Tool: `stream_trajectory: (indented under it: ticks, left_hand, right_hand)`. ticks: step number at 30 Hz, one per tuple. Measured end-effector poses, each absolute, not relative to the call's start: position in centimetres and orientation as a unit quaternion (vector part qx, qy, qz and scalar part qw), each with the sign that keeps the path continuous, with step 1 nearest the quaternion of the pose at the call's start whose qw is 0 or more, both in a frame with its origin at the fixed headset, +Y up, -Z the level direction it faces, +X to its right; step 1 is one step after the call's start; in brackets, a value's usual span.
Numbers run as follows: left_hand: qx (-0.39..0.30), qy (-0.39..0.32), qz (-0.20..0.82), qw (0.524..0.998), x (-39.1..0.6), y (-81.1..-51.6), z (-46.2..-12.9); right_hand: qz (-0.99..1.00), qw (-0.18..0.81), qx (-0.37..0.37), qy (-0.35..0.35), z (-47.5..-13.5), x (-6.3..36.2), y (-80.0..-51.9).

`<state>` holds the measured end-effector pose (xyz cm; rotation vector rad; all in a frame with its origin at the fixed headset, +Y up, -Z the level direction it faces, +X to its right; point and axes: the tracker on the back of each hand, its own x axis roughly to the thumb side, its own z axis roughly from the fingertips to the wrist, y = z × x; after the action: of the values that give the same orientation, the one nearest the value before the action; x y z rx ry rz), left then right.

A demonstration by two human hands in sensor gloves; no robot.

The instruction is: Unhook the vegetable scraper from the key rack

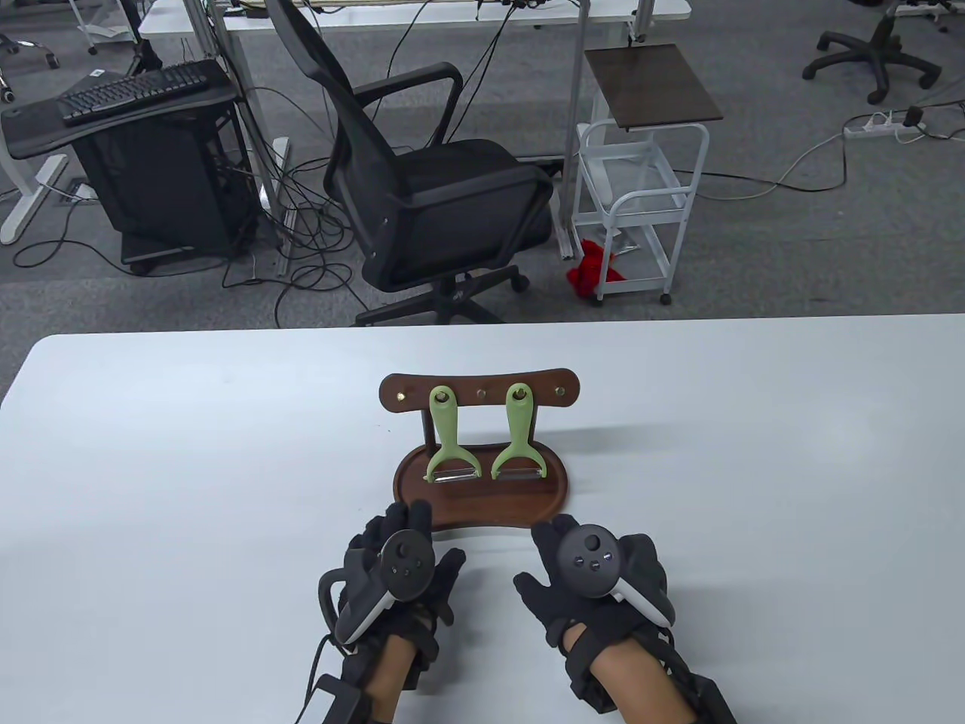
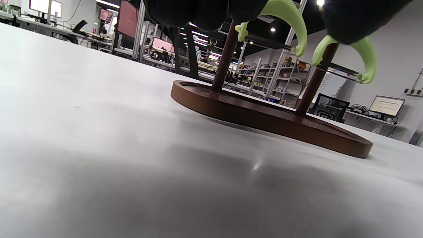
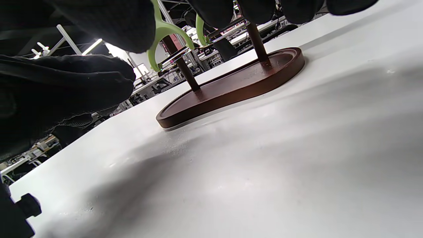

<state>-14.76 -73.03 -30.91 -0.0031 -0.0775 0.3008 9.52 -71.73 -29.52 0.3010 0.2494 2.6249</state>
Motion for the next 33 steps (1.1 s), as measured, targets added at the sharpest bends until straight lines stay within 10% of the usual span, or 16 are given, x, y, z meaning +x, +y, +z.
stream_trajectory:
  ticks: [33]
  left_hand:
    - [0.079, 0.061, 0.214, 0.972, -13.8, -68.5, -36.2]
  right_hand:
    - [0.954, 0.251, 0.112, 0.117, -29.8, 9.1, -72.2]
